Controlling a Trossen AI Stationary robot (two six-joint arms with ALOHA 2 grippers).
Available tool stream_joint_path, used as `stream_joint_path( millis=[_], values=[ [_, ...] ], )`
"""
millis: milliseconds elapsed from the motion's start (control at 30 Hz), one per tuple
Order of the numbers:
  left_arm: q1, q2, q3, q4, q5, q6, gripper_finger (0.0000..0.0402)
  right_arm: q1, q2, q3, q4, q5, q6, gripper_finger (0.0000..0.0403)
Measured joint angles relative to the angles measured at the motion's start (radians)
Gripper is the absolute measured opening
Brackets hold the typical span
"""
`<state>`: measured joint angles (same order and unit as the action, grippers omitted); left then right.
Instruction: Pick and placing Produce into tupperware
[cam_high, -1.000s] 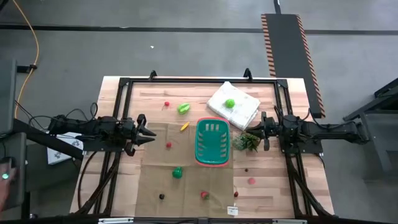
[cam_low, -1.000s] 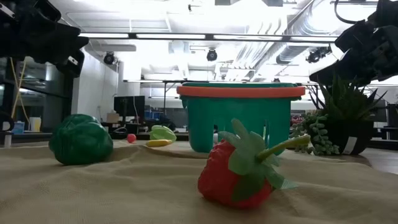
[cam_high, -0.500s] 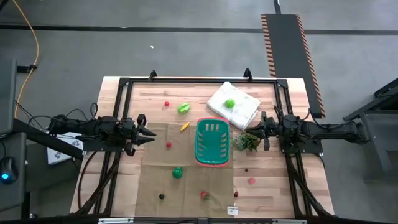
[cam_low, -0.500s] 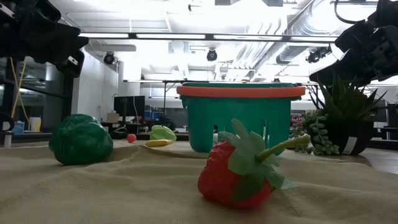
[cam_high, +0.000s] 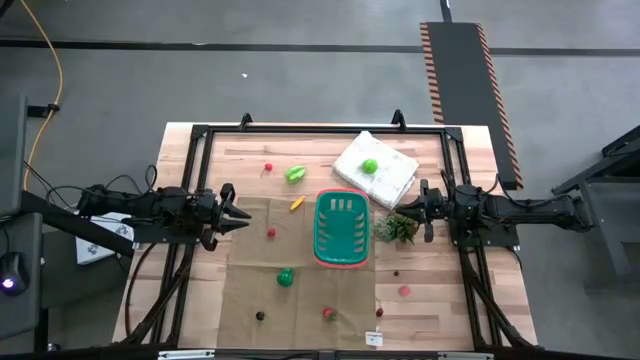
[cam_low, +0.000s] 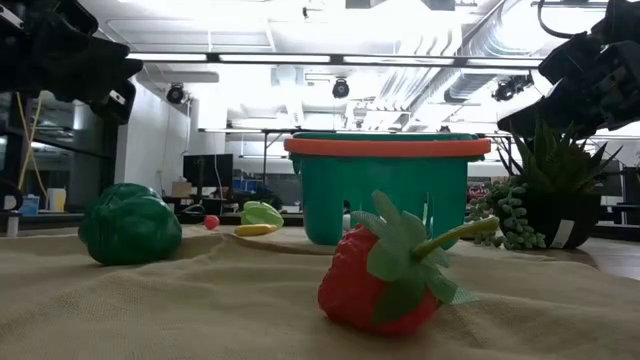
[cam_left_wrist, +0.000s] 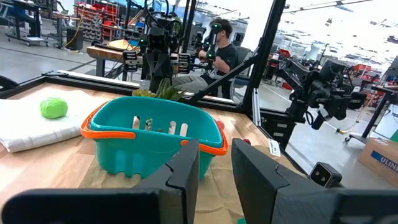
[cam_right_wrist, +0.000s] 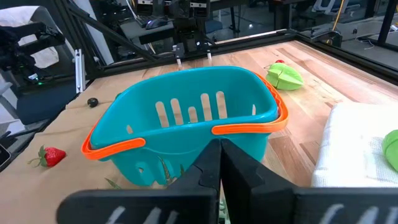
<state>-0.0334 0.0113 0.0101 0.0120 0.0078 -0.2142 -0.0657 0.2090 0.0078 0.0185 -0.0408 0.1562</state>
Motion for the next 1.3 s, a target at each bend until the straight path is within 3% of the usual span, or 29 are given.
stream_joint_path(
  millis=[967,1167,1300],
  values=[
    [0.000,0.000,0.000,0.003,-0.019,0.049,0.0083,0.000,0.000,0.000,0.000,0.000,0.000,0.0000],
    [0.000,0.000,0.000,0.003,-0.019,-0.090,0.0083,0.000,0.000,0.000,0.000,0.000,0.000,0.0000],
    [0.000,0.000,0.000,0.003,-0.019,-0.302,0.0083,0.000,0.000,0.000,0.001,0.000,0.018,0.0000]
  ],
)
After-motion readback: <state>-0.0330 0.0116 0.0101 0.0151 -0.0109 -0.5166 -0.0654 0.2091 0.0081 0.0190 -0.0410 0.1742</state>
